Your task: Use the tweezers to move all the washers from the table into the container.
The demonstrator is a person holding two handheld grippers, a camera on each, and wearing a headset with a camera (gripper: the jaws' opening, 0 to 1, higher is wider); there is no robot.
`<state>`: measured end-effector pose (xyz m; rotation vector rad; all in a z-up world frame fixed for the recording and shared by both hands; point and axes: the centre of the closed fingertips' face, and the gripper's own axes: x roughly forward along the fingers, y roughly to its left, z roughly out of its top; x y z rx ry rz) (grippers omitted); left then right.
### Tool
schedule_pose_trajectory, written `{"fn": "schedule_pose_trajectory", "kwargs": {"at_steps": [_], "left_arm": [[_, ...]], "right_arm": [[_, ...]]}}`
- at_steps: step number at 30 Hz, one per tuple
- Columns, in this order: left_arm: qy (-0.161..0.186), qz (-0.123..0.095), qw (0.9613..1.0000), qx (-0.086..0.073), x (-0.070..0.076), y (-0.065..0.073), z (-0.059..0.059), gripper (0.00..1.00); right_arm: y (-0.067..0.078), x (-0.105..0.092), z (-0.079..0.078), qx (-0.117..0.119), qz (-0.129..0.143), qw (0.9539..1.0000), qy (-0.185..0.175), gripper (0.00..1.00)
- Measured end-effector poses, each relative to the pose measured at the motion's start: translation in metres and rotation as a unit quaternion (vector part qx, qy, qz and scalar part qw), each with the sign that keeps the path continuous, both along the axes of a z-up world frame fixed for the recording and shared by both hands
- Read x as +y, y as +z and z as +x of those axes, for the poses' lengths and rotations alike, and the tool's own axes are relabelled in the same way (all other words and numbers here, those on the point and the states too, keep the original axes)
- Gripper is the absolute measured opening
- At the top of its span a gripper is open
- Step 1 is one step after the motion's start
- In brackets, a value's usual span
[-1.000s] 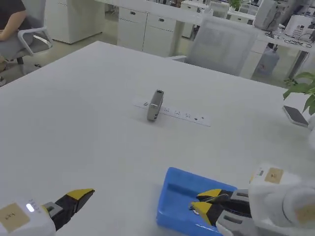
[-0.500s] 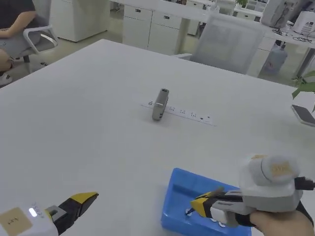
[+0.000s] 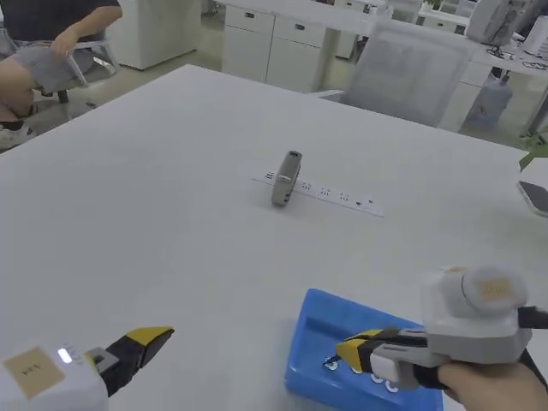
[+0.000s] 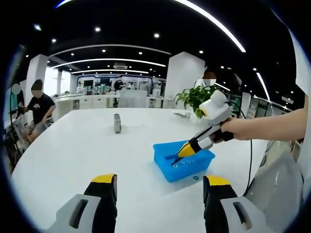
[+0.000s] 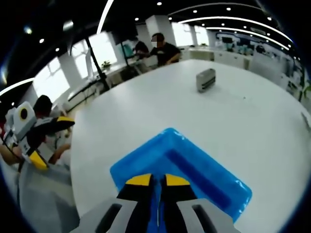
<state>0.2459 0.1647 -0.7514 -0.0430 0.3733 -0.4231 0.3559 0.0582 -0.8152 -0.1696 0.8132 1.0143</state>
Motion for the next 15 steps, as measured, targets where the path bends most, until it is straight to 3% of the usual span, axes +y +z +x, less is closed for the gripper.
{"fn": "schedule_pose_trajectory", "kwargs": {"at_steps": [2, 6, 9, 12, 15], "left_arm": [[0.0, 0.0, 1.0, 0.0, 0.0, 0.0, 0.0, 0.73], [-0.002, -0.001, 1.0, 0.0, -0.001, 0.0, 0.0, 0.72], [-0.003, 0.0, 1.0, 0.0, -0.001, 0.0, -0.001, 0.71], [-0.004, 0.0, 1.0, 0.0, -0.001, 0.0, -0.001, 0.71], [-0.005, 0.0, 1.0, 0.0, -0.001, 0.0, -0.001, 0.71]], "right_arm": [[0.002, 0.0, -0.002, -0.002, -0.004, 0.9999, 0.009, 0.03], [-0.001, -0.003, -0.003, -0.026, -0.035, 0.9984, 0.035, 0.01], [0.0, -0.004, -0.008, -0.028, -0.043, 0.9977, 0.045, 0.01], [0.006, -0.012, -0.011, -0.053, -0.08, 0.9924, 0.077, 0.01], [0.018, -0.015, -0.021, -0.073, -0.098, 0.9858, 0.115, 0.01]]}}
